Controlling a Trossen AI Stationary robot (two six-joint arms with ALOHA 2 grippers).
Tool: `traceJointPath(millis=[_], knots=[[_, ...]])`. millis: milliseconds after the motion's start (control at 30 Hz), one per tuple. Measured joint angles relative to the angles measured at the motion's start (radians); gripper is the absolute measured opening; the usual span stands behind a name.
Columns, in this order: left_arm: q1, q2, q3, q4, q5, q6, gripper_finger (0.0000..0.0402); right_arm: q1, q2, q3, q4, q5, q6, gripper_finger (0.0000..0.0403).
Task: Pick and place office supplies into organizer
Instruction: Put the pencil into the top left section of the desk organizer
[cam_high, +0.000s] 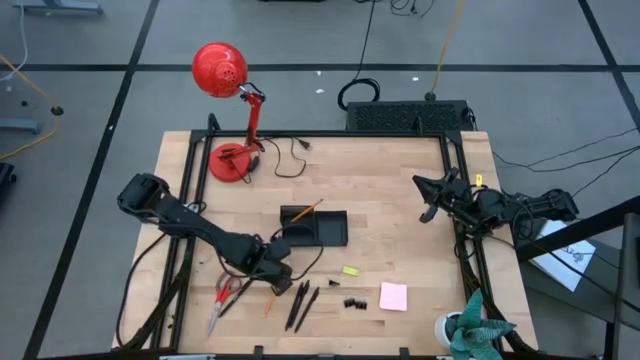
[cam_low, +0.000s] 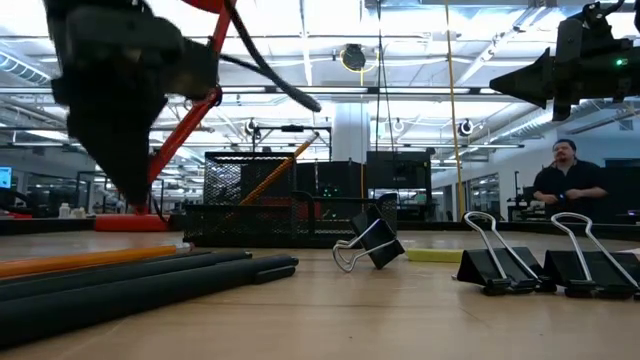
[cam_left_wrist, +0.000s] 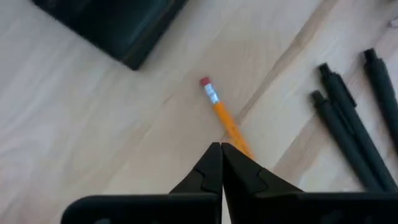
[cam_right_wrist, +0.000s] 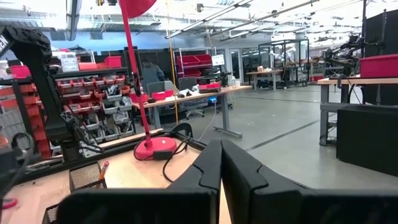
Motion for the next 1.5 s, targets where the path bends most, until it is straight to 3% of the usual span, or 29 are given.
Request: traceJointPath(millis=[167, 367, 600, 733, 867, 1100, 1500], knots=[[-0.011, -0.002, 0.074, 0.034, 0.027, 0.077, 0.0004, 0.0, 0.0, 0.0, 0.0, 0.0, 0.0, 0.0004], [0.018, -0.001, 0.072, 0.059, 0.038, 0.025, 0.0018, 0.0, 0.0, 0.0, 0.001, 0.0, 0.0, 0.0004], [0.041, 0.021, 0.071, 0.061, 0.041, -0.033, 0.0115, 0.0, 0.0, 0.0, 0.005, 0.0, 0.0, 0.0004], [0.054, 0.072, 0.071, 0.056, 0.125, -0.026, 0.0176, 0.0, 0.0, 0.0, 0.008, 0.0, 0.0, 0.0004], [0.074, 0.129, 0.071, 0.044, 0.218, -0.063, 0.0206, 0.0, 0.0, 0.0, 0.008, 0.0, 0.0, 0.0004], [0.083, 0.184, 0.074, 0.041, 0.238, -0.07, 0.0198, 0.0, 0.0, 0.0, 0.008, 0.0, 0.0, 0.0004], [0.112, 0.206, 0.075, 0.026, 0.196, -0.146, 0.0148, 0.0, 0.0, 0.0, 0.008, 0.0, 0.0, 0.0004]])
